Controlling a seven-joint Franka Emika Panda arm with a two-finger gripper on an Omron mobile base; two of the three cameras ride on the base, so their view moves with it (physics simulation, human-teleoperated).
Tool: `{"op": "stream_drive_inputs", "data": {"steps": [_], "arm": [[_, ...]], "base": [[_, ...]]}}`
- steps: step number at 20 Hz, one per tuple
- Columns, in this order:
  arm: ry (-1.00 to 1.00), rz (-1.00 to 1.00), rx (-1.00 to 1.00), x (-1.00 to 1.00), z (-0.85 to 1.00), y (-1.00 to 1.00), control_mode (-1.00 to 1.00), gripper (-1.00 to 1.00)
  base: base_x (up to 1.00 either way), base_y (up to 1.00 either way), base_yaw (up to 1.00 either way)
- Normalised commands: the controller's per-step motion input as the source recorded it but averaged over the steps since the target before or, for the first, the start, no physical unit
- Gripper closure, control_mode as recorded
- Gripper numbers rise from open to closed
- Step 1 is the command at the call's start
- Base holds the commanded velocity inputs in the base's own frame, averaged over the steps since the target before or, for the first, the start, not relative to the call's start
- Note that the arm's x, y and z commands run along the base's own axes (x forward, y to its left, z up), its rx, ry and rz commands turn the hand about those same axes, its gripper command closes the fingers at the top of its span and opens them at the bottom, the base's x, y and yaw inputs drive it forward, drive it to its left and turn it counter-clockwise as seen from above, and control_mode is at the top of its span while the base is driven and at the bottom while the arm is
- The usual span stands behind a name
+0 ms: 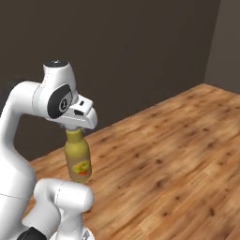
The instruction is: There is a wine glass and glass cup on the dining counter. Place the wine bottle next to the wine glass and the juice bottle next to the glass cup.
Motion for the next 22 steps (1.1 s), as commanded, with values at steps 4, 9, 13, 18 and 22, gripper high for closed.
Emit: {"op": "stream_drive_inputs", "data": {"steps": [4, 9, 13, 18, 22], "arm": [[0.0, 0.0, 0.0, 0.0, 0.0, 0.0, 1.0, 1.0], [0.0, 0.0, 0.0, 0.0, 0.0, 0.0, 1.0, 1.0], [0.0, 0.0, 0.0, 0.0, 0.0, 0.0, 1.0, 1.0], [0.0, 0.0, 0.0, 0.0, 0.0, 0.0, 1.0, 1.0], [0.0, 0.0, 0.0, 0.0, 0.0, 0.0, 1.0, 1.0]], "base": [[0.69, 0.12, -0.32], [0.63, 0.13, -0.4], [0.58, 0.15, -0.46], [0.53, 0.17, -0.52], [0.55, 0.17, -0.5]]}}
